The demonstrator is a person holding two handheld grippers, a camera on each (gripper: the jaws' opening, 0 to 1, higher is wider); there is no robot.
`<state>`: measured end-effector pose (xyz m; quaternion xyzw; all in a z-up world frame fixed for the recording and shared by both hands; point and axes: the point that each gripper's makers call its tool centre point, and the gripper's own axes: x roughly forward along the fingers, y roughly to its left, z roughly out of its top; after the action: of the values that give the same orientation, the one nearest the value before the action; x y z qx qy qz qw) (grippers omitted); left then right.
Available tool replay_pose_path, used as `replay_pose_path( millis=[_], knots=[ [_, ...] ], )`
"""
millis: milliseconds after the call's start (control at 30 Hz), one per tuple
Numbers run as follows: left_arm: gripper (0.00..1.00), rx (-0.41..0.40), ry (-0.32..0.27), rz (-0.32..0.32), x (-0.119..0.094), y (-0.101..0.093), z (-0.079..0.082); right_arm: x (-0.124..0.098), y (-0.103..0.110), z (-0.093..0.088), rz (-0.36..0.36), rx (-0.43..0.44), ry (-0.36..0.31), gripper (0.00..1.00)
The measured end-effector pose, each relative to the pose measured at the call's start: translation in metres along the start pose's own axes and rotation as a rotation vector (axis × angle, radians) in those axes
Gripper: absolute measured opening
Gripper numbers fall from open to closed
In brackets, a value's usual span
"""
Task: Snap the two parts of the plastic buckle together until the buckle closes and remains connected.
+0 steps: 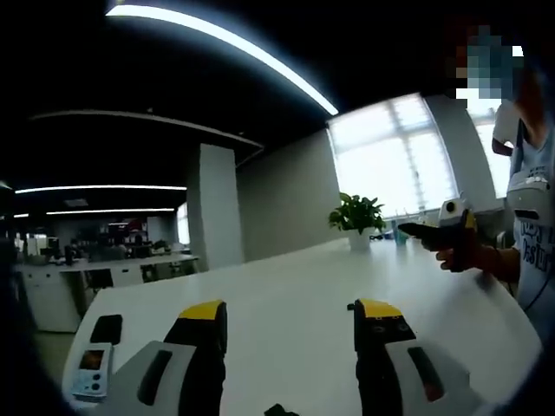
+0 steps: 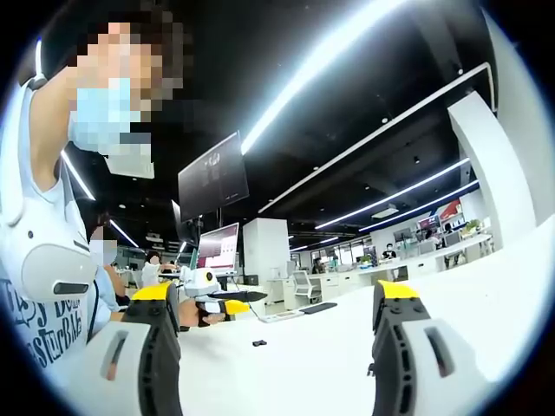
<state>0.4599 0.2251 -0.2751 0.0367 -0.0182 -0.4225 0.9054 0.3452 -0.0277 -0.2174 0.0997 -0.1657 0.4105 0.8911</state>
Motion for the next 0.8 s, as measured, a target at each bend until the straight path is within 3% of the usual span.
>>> replay_pose_path(
  millis=[467, 600, 800],
  knots=[
    [0.54, 0.040, 0.041, 0.098, -0.010, 0.021, -0.008, 0.000, 0.002, -0.001, 0.007, -0.002, 0.005, 0.94],
    [0.54, 0.059, 0.070, 0.122, -0.012, 0.027, -0.013, 0.000, 0.001, -0.001, 0.003, 0.000, 0.004, 0.94],
    [0.54, 0.060, 0.137, 0.207, -0.023, 0.049, -0.024, 0.000, -0.001, -0.003, -0.003, -0.004, 0.017, 0.94]
  ],
)
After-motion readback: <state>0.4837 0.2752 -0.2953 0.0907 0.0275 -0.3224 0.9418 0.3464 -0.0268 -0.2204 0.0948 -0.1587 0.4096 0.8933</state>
